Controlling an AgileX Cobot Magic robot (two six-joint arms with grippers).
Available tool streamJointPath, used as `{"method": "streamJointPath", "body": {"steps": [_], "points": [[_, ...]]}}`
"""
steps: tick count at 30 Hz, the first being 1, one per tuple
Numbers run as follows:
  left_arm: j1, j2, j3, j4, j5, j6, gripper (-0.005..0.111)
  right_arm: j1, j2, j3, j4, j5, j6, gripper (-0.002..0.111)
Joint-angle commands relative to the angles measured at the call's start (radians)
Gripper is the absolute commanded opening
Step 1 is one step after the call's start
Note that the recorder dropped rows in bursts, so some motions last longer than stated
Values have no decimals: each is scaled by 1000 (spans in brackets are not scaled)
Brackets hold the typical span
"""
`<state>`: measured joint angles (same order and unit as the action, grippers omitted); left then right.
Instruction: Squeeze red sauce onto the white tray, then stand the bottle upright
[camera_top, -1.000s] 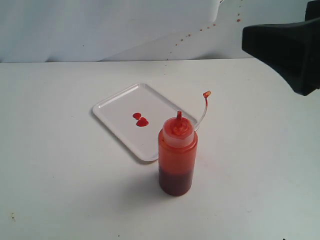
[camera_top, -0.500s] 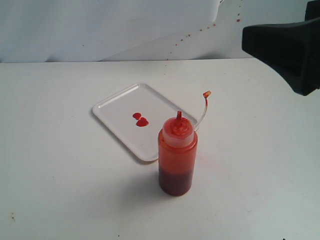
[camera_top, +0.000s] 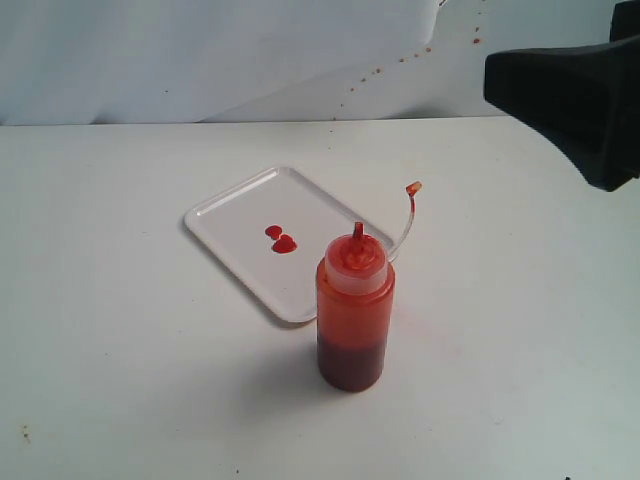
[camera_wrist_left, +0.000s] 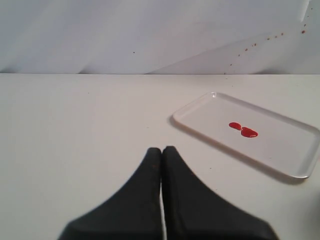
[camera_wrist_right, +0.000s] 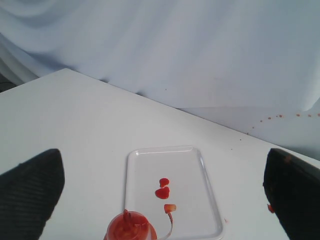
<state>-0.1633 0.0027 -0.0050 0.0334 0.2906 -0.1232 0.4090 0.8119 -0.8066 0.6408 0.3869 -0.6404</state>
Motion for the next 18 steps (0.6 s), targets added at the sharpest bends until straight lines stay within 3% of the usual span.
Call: {"method": "streamJointPath", "body": {"steps": [1,7,10,15,18], "points": [[1,-3,5,3,-5,6,0,0,-4,-5,3,-11,0,105],[15,-3,5,22,-5,5,0,0,-4,-5,3,-11,0,105],[62,-3,5,26,-3,-4,0,0,-4,-5,3,-11,0,105],[211,-3,5,20,-1,-6,0,0,-4,-5,3,-11,0,105],[225,-3,5,20,1,-6,0,0,-4,-5,3,-11,0,105]]}}
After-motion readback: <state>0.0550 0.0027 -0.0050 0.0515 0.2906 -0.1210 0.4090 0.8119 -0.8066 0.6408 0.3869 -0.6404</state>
